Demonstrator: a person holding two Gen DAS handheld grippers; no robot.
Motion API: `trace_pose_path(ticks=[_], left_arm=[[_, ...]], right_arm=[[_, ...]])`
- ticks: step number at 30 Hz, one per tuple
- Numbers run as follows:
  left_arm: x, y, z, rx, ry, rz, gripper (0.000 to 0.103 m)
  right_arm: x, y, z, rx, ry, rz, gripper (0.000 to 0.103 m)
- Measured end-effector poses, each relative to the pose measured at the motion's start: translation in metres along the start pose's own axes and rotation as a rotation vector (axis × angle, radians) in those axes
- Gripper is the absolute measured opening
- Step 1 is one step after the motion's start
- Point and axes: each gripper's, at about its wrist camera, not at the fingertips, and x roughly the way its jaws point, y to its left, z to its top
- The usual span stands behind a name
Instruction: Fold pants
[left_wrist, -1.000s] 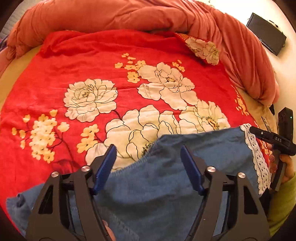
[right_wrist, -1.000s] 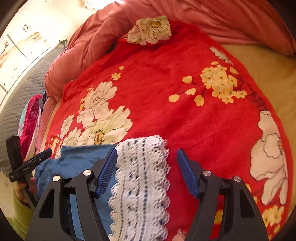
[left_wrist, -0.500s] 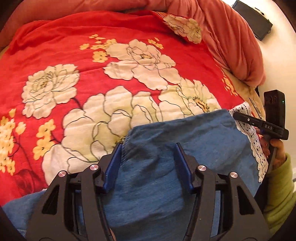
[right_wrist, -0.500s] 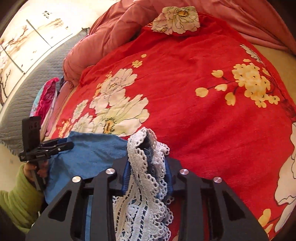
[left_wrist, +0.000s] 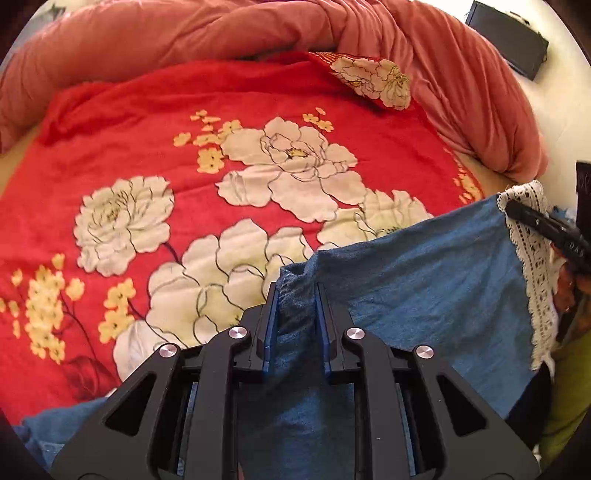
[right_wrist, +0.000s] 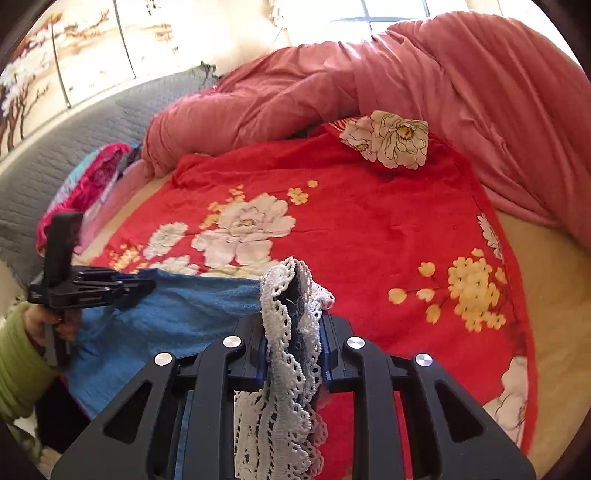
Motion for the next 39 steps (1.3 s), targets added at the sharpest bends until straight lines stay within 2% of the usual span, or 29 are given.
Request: trace_pose_path(ticks=[4, 6, 8, 14, 16, 19, 22, 24, 30, 34, 39], left_arm=[[0.014, -0.004, -0.001, 0.069, -0.024, 0.121, 0.011], [0.021, -0.002, -0.003, 0.067, -0.012, 0.126, 0.011], [0.027, 0.001, -0.006, 0.061, -0.006, 0.121, 0.012], [0.027, 0.013, -0.012, 0.007, -0.028, 0.081, 0.022], [0.019, 0.018, -0.014, -0.021, -0.04, 0.062, 0.028], [-0.001, 0.019, -0.018, -0.034, -0.07, 0.044, 0.034], [-0.026, 0.015, -0.029, -0.041, -0.115, 0.039, 0.047], [-0.039, 0.013, -0.04, -0.054, -0.13, 0.032, 0.049], [-0.069, 0.002, -0.087, -0.059, -0.139, 0.0, 0.057], [-0.084, 0.0, -0.107, -0.017, -0.143, 0.065, 0.057], [-0.088, 0.008, -0.121, -0.009, -0.12, 0.106, 0.058]], right_arm=[[0.04, -0.008, -0.004, -0.027, 0.132, -0.055, 0.02], [0.057, -0.01, -0.013, -0.041, 0.192, -0.09, 0.023], [0.063, -0.011, -0.02, -0.044, 0.203, -0.105, 0.027], [0.046, -0.024, -0.024, 0.018, 0.172, -0.143, 0.063], [0.023, -0.029, -0.028, 0.058, 0.12, -0.152, 0.063], [-0.012, -0.032, -0.037, 0.124, 0.045, -0.117, 0.063], [-0.047, -0.024, -0.057, 0.175, -0.013, -0.056, 0.072], [-0.066, -0.016, -0.075, 0.217, -0.033, -0.033, 0.074], [-0.093, 0.003, -0.119, 0.327, -0.007, -0.001, 0.074], [-0.101, 0.009, -0.13, 0.346, -0.012, -0.01, 0.074], [-0.086, 0.005, -0.135, 0.373, 0.042, -0.025, 0.074]])
